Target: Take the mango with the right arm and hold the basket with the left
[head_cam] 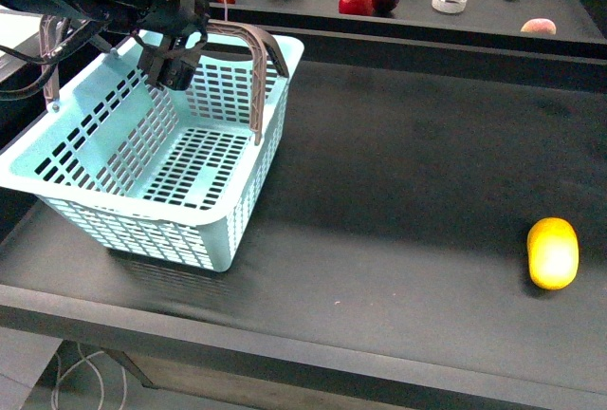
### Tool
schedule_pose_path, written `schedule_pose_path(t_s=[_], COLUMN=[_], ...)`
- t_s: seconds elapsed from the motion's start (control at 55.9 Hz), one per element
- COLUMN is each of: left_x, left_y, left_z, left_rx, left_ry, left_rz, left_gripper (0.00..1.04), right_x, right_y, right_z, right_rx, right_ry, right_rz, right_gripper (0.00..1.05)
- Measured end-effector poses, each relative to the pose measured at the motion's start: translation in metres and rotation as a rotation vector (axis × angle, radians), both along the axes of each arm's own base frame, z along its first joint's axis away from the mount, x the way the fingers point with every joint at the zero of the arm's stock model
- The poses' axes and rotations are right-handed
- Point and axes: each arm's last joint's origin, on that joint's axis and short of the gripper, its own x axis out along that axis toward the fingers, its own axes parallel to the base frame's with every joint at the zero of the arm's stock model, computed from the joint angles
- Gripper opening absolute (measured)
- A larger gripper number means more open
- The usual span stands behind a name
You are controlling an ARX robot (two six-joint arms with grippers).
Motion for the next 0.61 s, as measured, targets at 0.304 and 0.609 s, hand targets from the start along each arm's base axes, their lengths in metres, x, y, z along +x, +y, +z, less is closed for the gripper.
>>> schedule_pose_path(t_s=[0.304, 0.609], left_x=[0.014, 0.010], left_y=[0.002, 0.002], left_z=[-0.003, -0.008], left_rx=[-0.002, -0.040], left_ry=[-0.001, 0.014], left_rz=[-0.005, 0.013], left_gripper=[0.58, 0.04], right_x=[0.000, 0.000], right_y=[0.000, 0.000], right_z=[0.000, 0.000], right_rx=[0.000, 0.000], right_ry=[0.000, 0.000], right_rz=[0.000, 0.000], right_gripper=[0.96, 0.96])
